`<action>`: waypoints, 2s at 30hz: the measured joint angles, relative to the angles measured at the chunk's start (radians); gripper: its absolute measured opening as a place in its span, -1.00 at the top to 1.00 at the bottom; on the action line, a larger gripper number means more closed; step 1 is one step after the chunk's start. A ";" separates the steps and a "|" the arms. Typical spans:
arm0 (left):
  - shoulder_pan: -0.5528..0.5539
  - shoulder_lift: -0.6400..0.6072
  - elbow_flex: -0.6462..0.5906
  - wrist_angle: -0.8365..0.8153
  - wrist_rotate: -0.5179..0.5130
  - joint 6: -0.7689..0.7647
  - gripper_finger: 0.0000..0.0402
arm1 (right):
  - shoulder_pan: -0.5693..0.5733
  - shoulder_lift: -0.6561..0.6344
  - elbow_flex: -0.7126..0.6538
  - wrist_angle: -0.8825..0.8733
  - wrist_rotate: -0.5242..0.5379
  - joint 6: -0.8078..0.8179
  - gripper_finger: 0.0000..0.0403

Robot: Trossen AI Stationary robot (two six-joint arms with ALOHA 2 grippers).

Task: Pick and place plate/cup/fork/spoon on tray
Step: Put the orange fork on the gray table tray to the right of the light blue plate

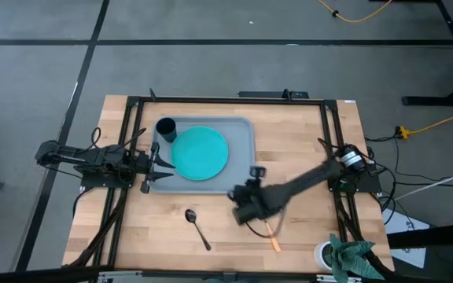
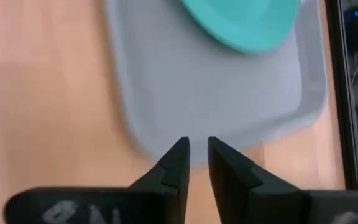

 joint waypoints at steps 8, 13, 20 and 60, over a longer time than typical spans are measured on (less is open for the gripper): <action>0.000 0.000 0.000 0.000 0.000 0.000 0.45 | 0.156 -0.035 0.000 -0.227 -0.026 0.414 0.69; 0.000 0.000 0.000 0.000 0.000 0.000 0.45 | 0.186 -0.034 -0.046 -0.169 -0.057 0.526 0.69; 0.000 0.000 0.000 0.000 0.000 0.000 0.45 | 0.151 -0.033 -0.144 0.011 -0.156 0.557 0.69; 0.000 0.000 0.000 0.000 0.000 0.000 0.45 | 0.253 0.052 -0.151 0.156 -0.448 1.056 0.28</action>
